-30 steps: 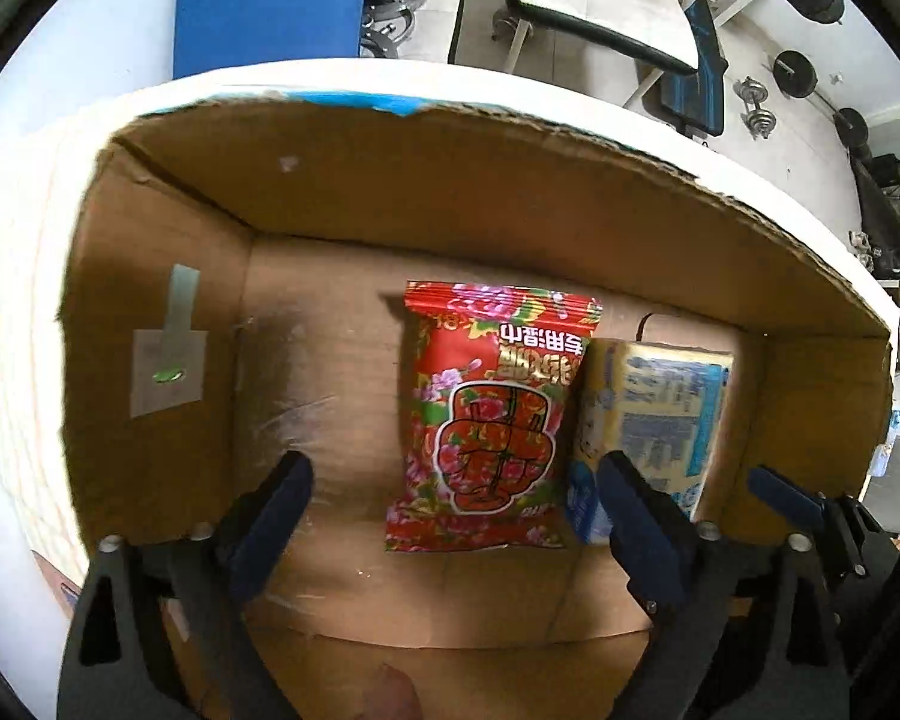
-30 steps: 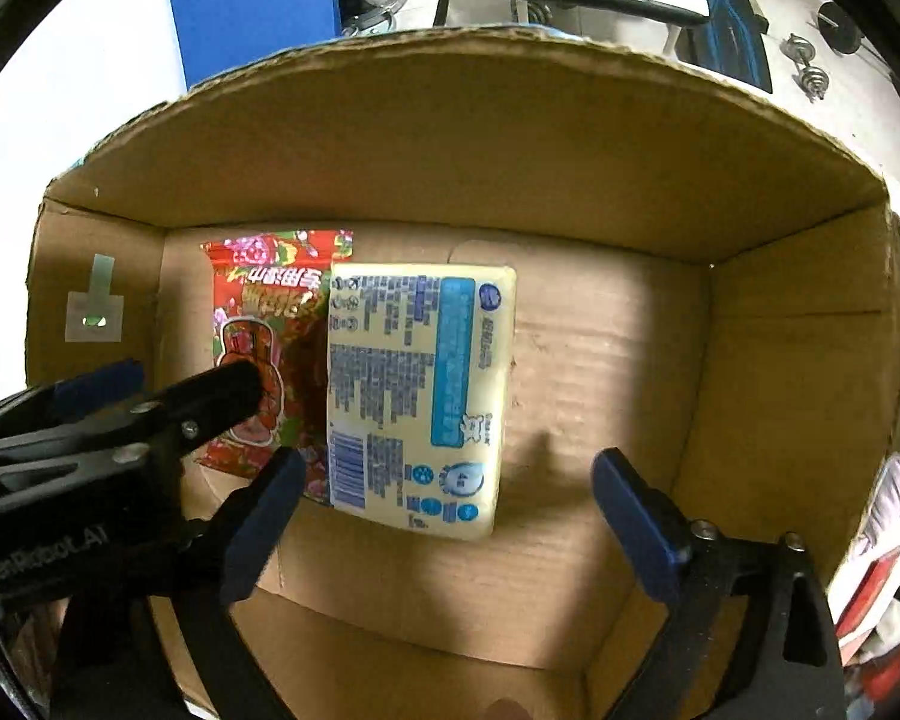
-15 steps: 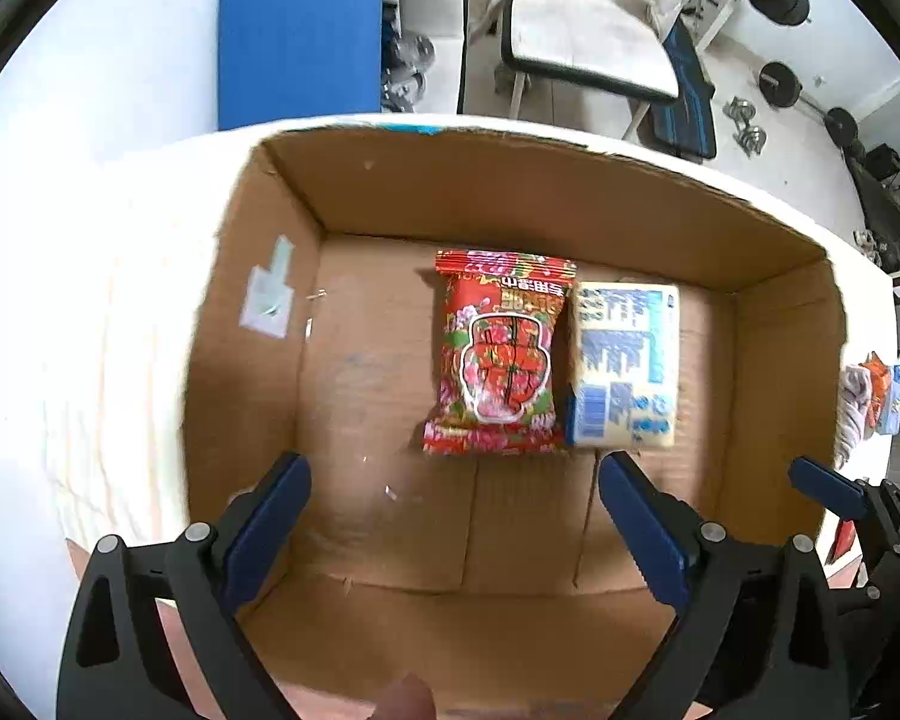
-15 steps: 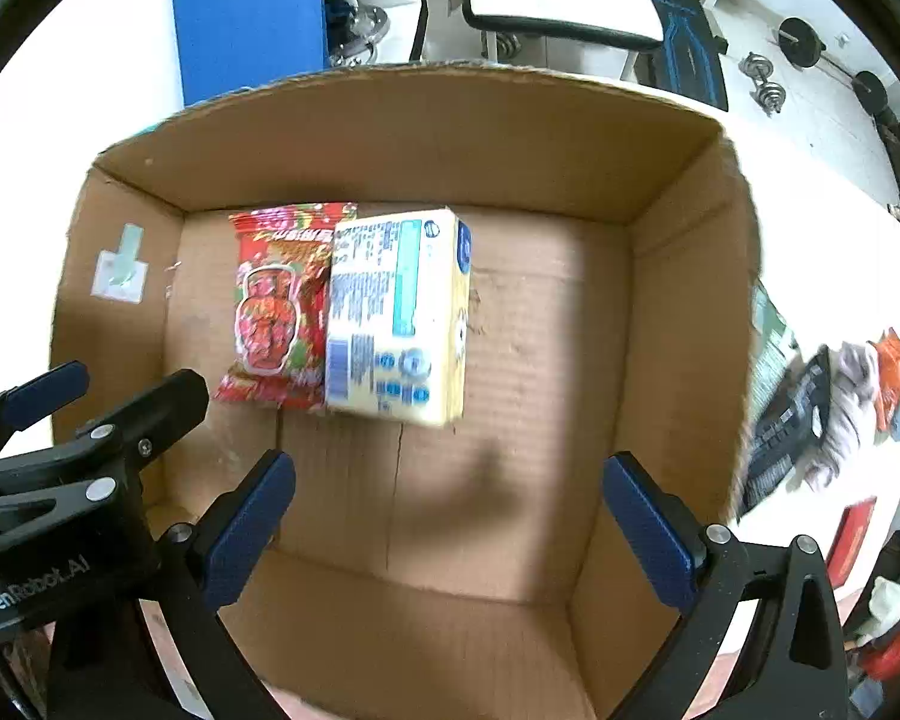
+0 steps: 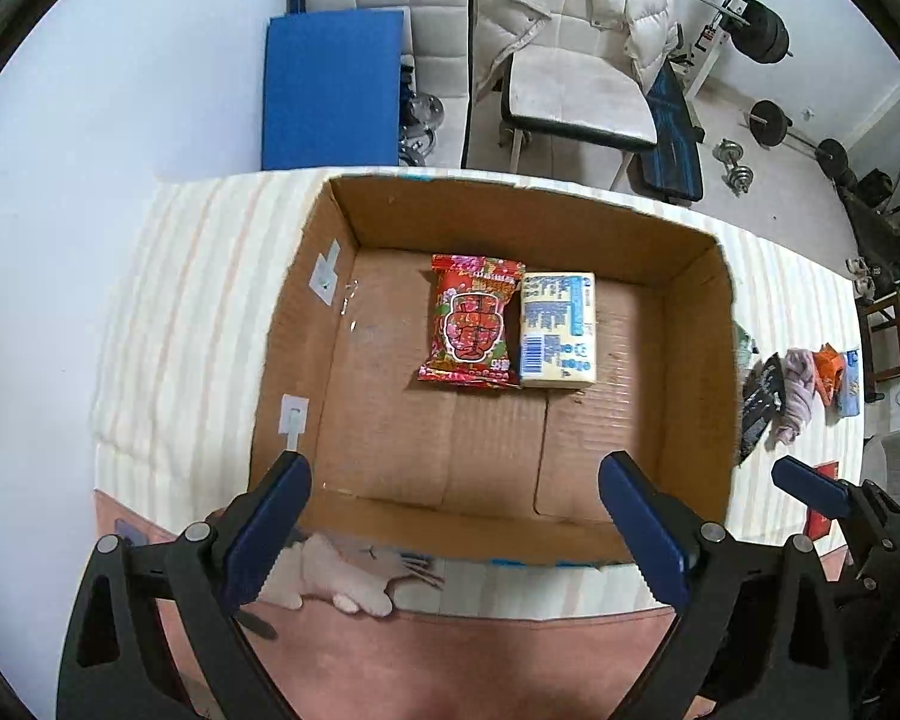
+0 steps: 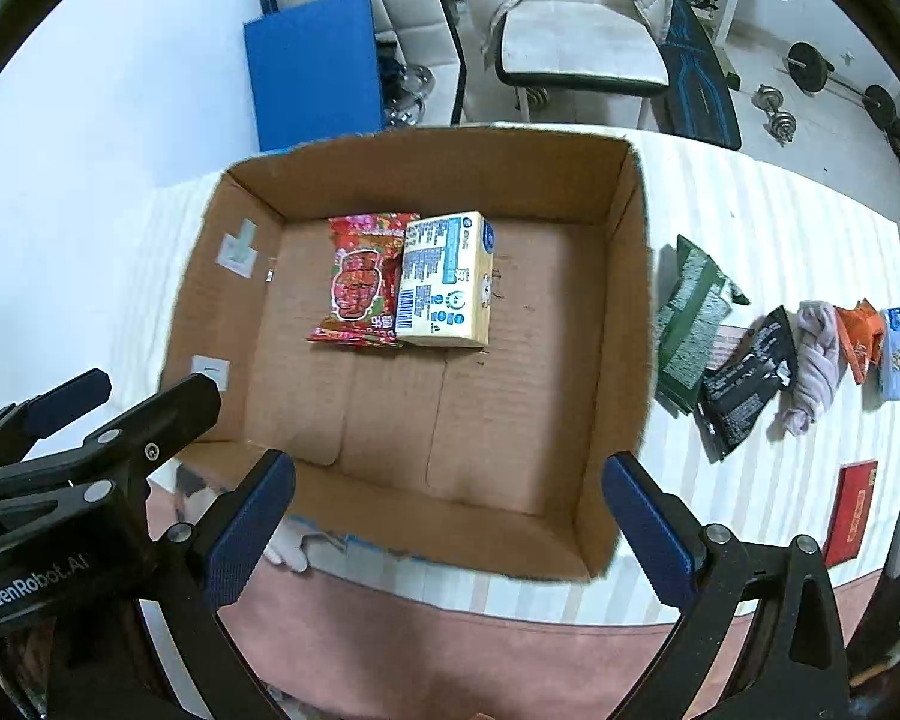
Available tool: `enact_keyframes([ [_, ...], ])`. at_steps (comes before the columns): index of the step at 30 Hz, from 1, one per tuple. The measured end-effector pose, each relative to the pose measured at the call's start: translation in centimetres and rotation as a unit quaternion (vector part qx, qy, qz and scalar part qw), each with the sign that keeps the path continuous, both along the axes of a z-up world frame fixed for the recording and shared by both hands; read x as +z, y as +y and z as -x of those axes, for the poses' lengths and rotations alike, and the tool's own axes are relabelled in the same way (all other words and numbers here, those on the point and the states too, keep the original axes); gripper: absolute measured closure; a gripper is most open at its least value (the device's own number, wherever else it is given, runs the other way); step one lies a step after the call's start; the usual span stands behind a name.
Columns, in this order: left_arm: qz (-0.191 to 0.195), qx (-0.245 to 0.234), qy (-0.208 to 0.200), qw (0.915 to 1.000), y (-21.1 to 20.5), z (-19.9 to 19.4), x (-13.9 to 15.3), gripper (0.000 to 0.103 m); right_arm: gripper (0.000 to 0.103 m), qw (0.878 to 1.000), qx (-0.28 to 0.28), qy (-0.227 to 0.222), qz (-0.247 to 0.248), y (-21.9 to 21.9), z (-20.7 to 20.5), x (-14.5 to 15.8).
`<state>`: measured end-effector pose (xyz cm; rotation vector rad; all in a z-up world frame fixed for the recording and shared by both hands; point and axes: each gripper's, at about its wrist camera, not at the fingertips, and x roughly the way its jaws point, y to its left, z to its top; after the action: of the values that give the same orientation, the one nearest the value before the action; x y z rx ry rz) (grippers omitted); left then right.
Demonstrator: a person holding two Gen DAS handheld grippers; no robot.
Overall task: Organize soft objects
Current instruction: 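Grasp the green bag with left tool while right grasps red box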
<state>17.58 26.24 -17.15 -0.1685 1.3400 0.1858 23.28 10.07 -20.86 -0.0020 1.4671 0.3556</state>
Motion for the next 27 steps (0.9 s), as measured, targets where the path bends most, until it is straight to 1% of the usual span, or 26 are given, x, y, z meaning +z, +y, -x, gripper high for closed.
enact_keyframes([
  [3,-0.015,-0.011,-0.02,0.9996,-1.9,0.1,2.3,0.005,0.0,1.0,-0.003,-0.021,-0.022,-1.9,0.7,2.0],
  [6,-0.043,-0.048,-0.044,0.9969,-5.5,-1.1,4.5,0.005,0.0,0.998,-0.019,-0.041,-0.047,-5.3,1.1,4.1],
  [8,-0.051,-0.079,-0.055,0.994,-8.2,-2.4,5.6,0.005,0.0,0.997,-0.035,-0.053,-0.05,-8.0,1.3,5.2],
  [10,-0.056,-0.117,-0.055,0.9901,-11.6,-4.3,6.0,0.005,0.0,0.996,-0.053,-0.056,-0.044,-11.7,1.4,5.8],
  [13,-0.054,-0.172,-0.043,0.9828,-17.0,-7.9,5.3,0.005,0.0,0.995,-0.088,-0.044,-0.021,-17.3,1.6,5.6],
  [15,-0.06,-0.211,-0.026,0.9753,-20.7,-10.7,3.8,0.005,0.0,0.992,-0.122,-0.03,0.0,-22.2,1.9,4.6],
  [17,-0.058,-0.243,0.007,0.9684,-23.8,-13.7,1.3,0.005,0.0,0.988,-0.155,-0.012,0.014,-26.7,2.1,3.4],
  [20,-0.066,-0.274,0.068,0.9571,-27.4,-17.6,-3.3,0.005,0.0,0.98,-0.196,0.022,0.03,-32.6,2.3,0.8],
  [21,-0.078,-0.28,0.089,0.9525,-28.5,-19.0,-5.2,0.005,0.0,0.978,-0.205,0.031,0.038,-34.4,2.4,-0.3],
  [24,-0.102,-0.287,0.136,0.9425,-30.0,-21.7,-9.8,0.005,0.0,0.973,-0.218,0.05,0.055,-37.8,2.4,-2.8],
  [26,-0.114,-0.296,0.169,0.9333,-30.8,-22.8,-12.8,0.005,0.0,0.97,-0.225,0.069,0.066,-39.6,2.5,-4.8],
  [27,-0.127,-0.299,0.189,0.9267,-31.1,-23.4,-14.4,0.005,0.0,0.969,-0.225,0.077,0.069,-40.2,2.4,-5.7],
])
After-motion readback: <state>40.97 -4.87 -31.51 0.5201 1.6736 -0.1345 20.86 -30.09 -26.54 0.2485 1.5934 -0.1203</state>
